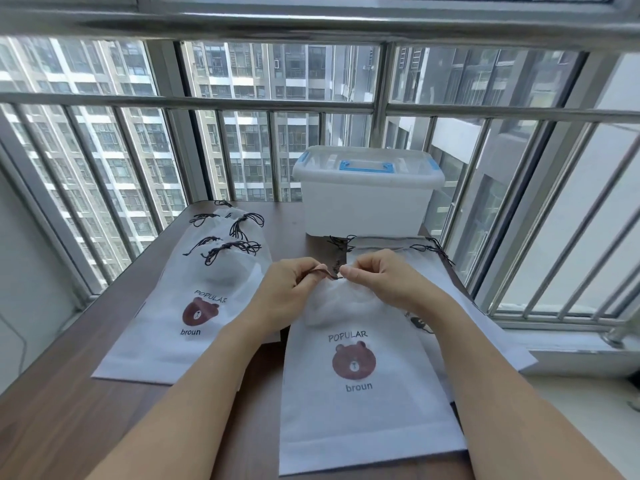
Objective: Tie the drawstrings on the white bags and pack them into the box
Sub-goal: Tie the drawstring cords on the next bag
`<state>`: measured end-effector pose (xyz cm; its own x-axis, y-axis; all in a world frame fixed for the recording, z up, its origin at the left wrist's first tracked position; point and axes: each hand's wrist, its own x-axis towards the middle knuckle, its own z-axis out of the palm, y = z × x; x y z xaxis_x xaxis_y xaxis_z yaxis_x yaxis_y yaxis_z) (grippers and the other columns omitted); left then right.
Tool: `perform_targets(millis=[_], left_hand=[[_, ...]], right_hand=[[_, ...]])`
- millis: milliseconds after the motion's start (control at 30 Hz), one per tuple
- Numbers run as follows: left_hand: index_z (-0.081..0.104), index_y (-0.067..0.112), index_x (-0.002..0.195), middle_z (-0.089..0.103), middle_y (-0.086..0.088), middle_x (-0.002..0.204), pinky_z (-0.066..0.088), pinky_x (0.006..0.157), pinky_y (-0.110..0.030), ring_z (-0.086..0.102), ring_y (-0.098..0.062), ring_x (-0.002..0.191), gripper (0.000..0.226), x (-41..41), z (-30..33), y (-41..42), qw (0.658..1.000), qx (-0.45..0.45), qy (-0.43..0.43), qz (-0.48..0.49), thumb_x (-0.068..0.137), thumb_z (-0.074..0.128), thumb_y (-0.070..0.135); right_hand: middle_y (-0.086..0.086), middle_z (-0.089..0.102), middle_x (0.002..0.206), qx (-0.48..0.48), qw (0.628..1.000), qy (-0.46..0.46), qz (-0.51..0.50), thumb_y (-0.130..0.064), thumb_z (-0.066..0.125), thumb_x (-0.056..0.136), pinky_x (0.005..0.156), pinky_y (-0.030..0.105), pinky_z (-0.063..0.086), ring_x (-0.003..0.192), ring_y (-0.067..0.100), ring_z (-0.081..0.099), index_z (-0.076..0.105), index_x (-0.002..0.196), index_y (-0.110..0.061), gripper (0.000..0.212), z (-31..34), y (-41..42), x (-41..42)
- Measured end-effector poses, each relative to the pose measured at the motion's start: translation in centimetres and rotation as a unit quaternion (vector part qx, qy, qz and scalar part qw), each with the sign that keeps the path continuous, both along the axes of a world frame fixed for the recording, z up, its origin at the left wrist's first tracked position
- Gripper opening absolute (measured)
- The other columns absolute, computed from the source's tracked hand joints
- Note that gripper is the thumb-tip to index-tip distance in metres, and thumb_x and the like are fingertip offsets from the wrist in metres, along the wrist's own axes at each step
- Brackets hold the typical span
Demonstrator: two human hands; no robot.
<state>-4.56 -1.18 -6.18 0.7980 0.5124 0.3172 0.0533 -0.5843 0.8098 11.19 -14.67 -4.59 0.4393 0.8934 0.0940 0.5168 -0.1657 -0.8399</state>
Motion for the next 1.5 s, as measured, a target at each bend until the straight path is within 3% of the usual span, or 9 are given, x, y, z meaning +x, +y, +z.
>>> perform_targets(millis=[167,300,433,633,733,1167,1300,1400,1500], left_hand=[[0.069,0.017,0.074,0.066,-0.008,0.07,0.043,0.062,-0.029,0.052,-0.009,0.064,0.019,-0.2,0.2,-0.2,0.999,-0.02,0.03,-0.007,0.085,0.06,0.03],[0.054,0.014,0.068,0.042,0.01,0.055,0.032,0.052,-0.022,0.036,-0.008,0.053,0.034,-0.3,0.1,-0.5,1.0,0.021,0.021,-0.009,0.095,0.064,0.032],[0.039,0.017,0.063,0.032,0.009,0.058,0.026,0.053,-0.027,0.029,-0.009,0.054,0.043,0.1,-0.1,-0.6,1.0,-0.01,0.015,-0.004,0.101,0.055,0.03],[0.072,0.016,0.079,0.067,-0.02,0.096,0.042,0.09,-0.015,0.061,-0.002,0.082,0.036,-0.6,1.7,-1.1,0.969,-0.22,-0.009,-0.108,0.102,0.05,0.033],[0.071,0.016,0.076,0.072,-0.007,0.092,0.045,0.098,-0.022,0.065,-0.009,0.094,0.039,-0.7,1.9,-1.2,0.961,-0.25,-0.015,-0.117,0.1,0.049,0.037],[0.072,0.007,0.094,0.072,-0.001,0.082,0.05,0.079,-0.013,0.065,-0.005,0.08,0.029,-0.2,1.3,-1.1,0.949,-0.305,-0.037,-0.076,0.104,0.047,0.019],[0.072,0.009,0.088,0.068,-0.001,0.074,0.05,0.063,-0.012,0.061,-0.004,0.064,0.026,-0.1,1.4,-1.3,0.942,-0.33,-0.045,-0.045,0.101,0.054,0.023],[0.071,0.008,0.089,0.066,0.0,0.071,0.049,0.062,-0.011,0.06,-0.003,0.06,0.029,-0.1,1.4,-1.5,0.944,-0.324,-0.037,-0.051,0.103,0.05,0.022],[0.073,0.015,0.084,0.068,0.0,0.073,0.049,0.07,-0.012,0.061,-0.007,0.07,0.035,-0.1,1.3,-1.6,0.95,-0.301,-0.028,-0.074,0.105,0.046,0.021]], right_hand=[[-0.012,0.041,0.052,-0.022,1.0,0.015,0.001,-0.028,0.06,0.101,0.044,0.018,0.023,0.046,0.006,0.029,0.051,0.059,-0.021,0.043,-0.1,0.3,-0.4],[0.004,0.044,0.068,-0.051,0.998,0.031,0.013,-0.032,0.058,0.102,0.048,0.026,0.022,0.059,0.017,0.032,0.062,0.072,-0.006,0.04,-0.1,0.2,-0.5],[-0.008,0.033,0.056,-0.055,0.998,0.031,0.03,-0.031,0.06,0.101,0.046,0.022,0.019,0.05,0.009,0.023,0.046,0.055,-0.022,0.048,0.4,-0.4,-0.6],[-0.003,0.033,0.062,-0.056,0.995,0.027,0.074,-0.043,0.065,0.095,0.059,0.03,0.019,0.062,0.02,0.026,0.046,0.057,-0.022,0.047,0.7,-0.6,-0.6],[-0.006,0.031,0.061,-0.049,0.997,0.01,0.066,-0.052,0.067,0.092,0.057,0.029,0.021,0.06,0.015,0.025,0.045,0.055,-0.024,0.051,0.6,-0.6,-0.7],[-0.003,0.04,0.065,-0.024,0.998,-0.059,0.018,-0.028,0.058,0.101,0.058,0.031,0.028,0.058,0.011,0.033,0.068,0.083,-0.007,0.029,0.0,0.3,-0.2],[-0.006,0.037,0.058,-0.034,0.999,-0.014,-0.006,-0.029,0.057,0.101,0.054,0.028,0.026,0.052,0.011,0.03,0.061,0.07,-0.016,0.034,0.3,-0.1,0.1],[0.004,0.049,0.063,-0.043,0.999,-0.002,0.031,-0.045,0.059,0.094,0.061,0.032,0.03,0.062,0.014,0.039,0.066,0.074,-0.014,0.038,0.2,0.0,-0.5],[0.022,0.067,0.087,-0.062,0.997,0.003,0.038,-0.078,0.056,0.081,0.071,0.046,0.045,0.084,0.013,0.054,0.074,0.093,-0.014,0.068,0.0,0.5,-1.3]])
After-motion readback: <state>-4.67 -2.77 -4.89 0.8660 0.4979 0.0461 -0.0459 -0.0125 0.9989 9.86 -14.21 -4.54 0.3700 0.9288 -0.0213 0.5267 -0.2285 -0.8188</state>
